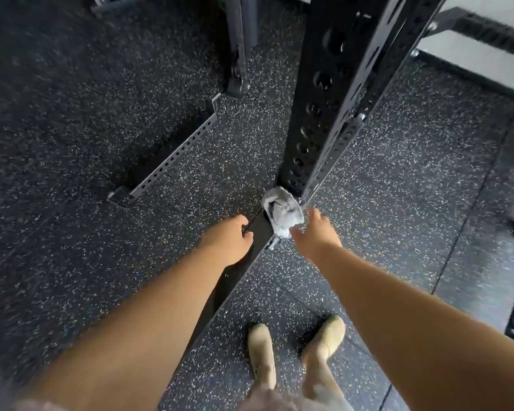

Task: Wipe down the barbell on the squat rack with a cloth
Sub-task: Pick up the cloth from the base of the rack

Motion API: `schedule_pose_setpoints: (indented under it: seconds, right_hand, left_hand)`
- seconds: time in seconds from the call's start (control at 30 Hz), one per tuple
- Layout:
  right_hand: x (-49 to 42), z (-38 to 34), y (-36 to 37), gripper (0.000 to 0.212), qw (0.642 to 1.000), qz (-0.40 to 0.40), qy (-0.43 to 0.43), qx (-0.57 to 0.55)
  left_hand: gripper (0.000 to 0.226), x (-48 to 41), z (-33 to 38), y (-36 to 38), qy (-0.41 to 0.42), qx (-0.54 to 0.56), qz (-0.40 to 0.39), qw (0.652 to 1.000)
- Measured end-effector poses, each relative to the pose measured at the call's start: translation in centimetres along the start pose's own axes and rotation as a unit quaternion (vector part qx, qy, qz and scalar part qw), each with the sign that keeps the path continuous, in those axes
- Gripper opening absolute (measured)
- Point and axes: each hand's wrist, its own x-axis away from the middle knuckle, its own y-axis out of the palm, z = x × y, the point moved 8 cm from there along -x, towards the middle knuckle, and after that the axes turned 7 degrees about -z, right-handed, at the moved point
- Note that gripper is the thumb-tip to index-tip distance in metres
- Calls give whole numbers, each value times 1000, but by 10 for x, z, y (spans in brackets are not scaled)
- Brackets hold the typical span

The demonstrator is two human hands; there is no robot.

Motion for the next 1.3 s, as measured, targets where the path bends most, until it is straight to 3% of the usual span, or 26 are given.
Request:
schedule_pose_setpoints:
  seconds: [0.1, 0.27, 0.47, 0.77, 0.93, 1.07, 1.2, 1.3]
  right_hand:
    - [-15, -3, 1, 89, 1000, 2, 8, -5]
    - [-32, -26, 16, 108, 991, 19, -39, 129]
    - [-48, -46, 22, 55, 980, 23, -68, 188]
    - [-27, -23, 5, 40, 987, -19, -89, 132]
    - [16, -11, -12, 56, 986, -14, -93, 135]
    - [46, 2, -30, 47, 991, -7, -79, 109]
    - [71, 23, -53, 19, 998, -2, -44, 40]
    - [90, 37, -74, 17, 1000, 17, -23, -4]
  left_hand:
    - [41, -14, 5, 6, -7, 6, -9, 1000]
    - [42, -22, 21, 19, 7, -19, -10, 1000]
    - [45, -26, 27, 22, -3, 35, 38, 999]
    - [35, -12, 44, 8, 11, 27, 40, 999]
    - [39, 13, 65, -6, 14, 29, 34, 999]
    - [41, 37, 78, -8, 26, 17, 22, 999]
    - [38, 52, 99, -17, 49, -10, -4, 999]
    - [31, 61, 121, -29, 75, -43, -8, 996]
